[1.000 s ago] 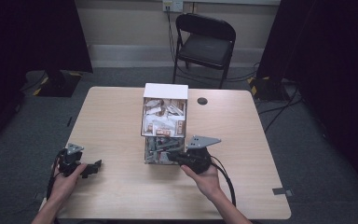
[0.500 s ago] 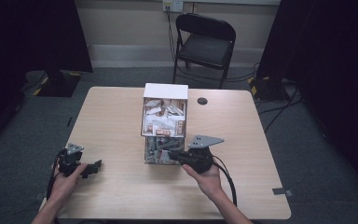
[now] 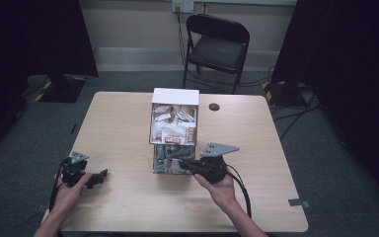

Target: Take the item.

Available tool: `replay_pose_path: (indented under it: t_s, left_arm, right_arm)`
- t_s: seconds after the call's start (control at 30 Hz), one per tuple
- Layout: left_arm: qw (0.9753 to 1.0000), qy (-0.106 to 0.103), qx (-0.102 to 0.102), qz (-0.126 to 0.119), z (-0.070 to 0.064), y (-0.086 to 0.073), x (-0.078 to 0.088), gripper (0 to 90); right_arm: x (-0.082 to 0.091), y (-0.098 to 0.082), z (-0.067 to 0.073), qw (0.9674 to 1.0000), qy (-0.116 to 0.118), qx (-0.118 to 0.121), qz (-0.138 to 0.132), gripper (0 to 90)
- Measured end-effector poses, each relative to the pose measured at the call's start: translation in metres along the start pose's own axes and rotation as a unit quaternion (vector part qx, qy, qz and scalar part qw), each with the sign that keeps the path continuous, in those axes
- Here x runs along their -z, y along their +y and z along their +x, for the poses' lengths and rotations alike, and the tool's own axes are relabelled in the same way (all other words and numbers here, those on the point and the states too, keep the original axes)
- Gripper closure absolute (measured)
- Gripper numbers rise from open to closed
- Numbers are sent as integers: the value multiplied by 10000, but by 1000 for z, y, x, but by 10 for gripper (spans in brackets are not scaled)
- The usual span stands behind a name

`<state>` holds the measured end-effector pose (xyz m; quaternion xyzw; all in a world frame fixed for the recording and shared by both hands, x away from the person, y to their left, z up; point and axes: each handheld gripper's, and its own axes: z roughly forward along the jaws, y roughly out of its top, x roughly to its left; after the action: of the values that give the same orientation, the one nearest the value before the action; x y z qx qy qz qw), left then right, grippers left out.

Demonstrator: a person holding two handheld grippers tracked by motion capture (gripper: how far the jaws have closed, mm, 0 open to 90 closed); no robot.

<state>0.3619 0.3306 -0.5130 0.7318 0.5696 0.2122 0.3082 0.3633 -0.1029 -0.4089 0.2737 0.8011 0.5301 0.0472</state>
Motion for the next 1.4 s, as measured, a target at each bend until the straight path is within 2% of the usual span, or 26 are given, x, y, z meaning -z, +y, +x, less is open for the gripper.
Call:
replay_pose_path:
  t_s: [0.37, 0.87, 1.07, 1.4]
  left_arm:
    - [10000, 0, -1, 0, 0, 0, 0, 0]
    - [10000, 0, -1, 0, 0, 0, 0, 0]
    - [10000, 0, 0, 0, 0, 0, 0, 0]
    - [10000, -5, 1, 1, 0, 0, 0, 0]
  right_arm:
    - [6, 3, 1, 10000, 17, -22, -61, 892]
    - [19, 3, 2, 9999, -97, -47, -130, 892]
    - [27, 3, 5, 9998, -145, 17, -101, 892]
    - [37, -2, 0, 9995, -218, -62, -200, 893]
